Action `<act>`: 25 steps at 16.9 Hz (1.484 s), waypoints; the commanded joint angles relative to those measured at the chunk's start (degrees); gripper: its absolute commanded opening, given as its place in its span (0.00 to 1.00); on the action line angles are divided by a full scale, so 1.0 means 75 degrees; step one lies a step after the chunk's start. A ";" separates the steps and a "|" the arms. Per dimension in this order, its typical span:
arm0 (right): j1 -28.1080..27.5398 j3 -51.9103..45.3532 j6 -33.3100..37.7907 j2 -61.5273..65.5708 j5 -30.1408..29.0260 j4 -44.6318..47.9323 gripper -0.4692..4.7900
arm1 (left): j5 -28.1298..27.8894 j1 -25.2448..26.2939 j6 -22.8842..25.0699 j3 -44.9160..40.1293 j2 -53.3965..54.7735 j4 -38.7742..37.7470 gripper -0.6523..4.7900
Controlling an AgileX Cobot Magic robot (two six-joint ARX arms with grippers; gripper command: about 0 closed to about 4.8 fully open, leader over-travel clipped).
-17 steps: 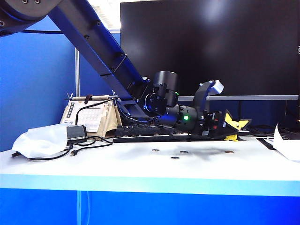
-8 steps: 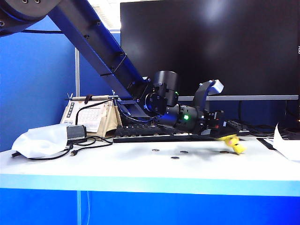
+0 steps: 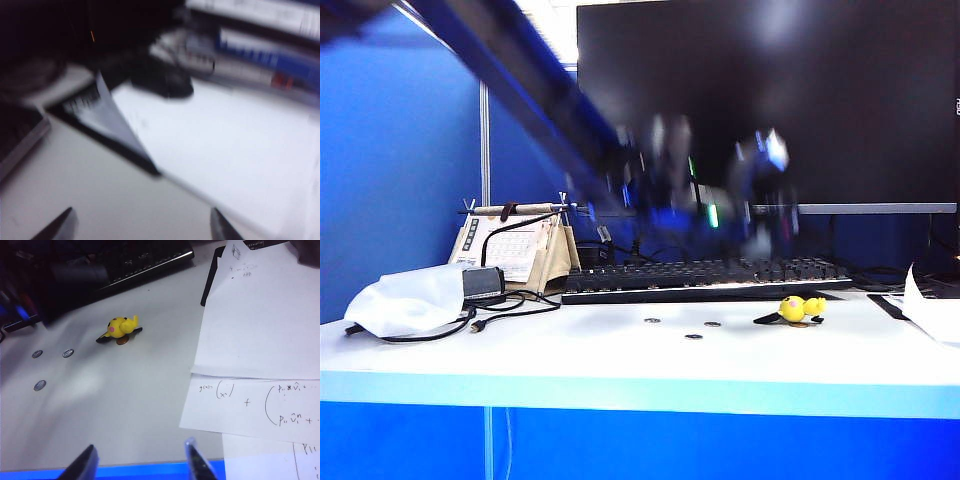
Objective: Pick up the doll and place it on the similarly colored coin.
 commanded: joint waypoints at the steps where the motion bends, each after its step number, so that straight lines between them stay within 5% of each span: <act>1: 0.0012 -0.0012 0.0000 0.0003 0.0017 -0.0085 0.53 | 0.0184 0.0064 -0.0321 0.0032 -0.0871 -0.0230 0.73; 2: 0.0009 -0.0012 0.0000 0.0003 0.0020 -0.0085 0.53 | 0.0233 0.0099 -0.0323 0.0032 -0.1198 -0.0493 0.69; 4: 0.0012 -0.0012 0.0000 0.0003 0.0020 -0.0085 0.53 | 0.0428 0.0236 -0.0254 0.0032 -0.2011 -0.1740 0.38; 5: 0.0012 -0.0012 0.0000 0.0003 0.0020 -0.0085 0.53 | 0.0536 0.0286 -0.0143 0.0029 -0.2264 -0.2331 0.32; 7: 0.0012 -0.0012 0.0000 0.0003 0.0020 -0.0085 0.53 | 0.0801 0.0568 0.1157 0.0023 -0.3002 -0.4549 0.15; 10: 0.0012 -0.0012 0.0000 0.0006 0.0020 -0.0085 0.53 | 0.0775 0.0965 0.2352 0.0020 -0.3829 -0.7000 0.11; 14: 0.0012 -0.0012 0.0000 0.0003 0.0020 -0.0085 0.53 | 0.0644 0.1177 0.2323 0.0020 -0.4182 -0.7921 0.11; 21: 0.0009 -0.0012 0.0003 0.0003 0.0020 -0.0079 0.53 | -0.1122 0.1501 0.2550 0.0020 -0.6499 -0.9369 0.11; 25: 0.0009 -0.0012 0.0000 0.0003 0.0052 -0.0079 0.53 | -0.2101 0.1664 0.2445 -0.0175 -0.8559 -1.1380 0.11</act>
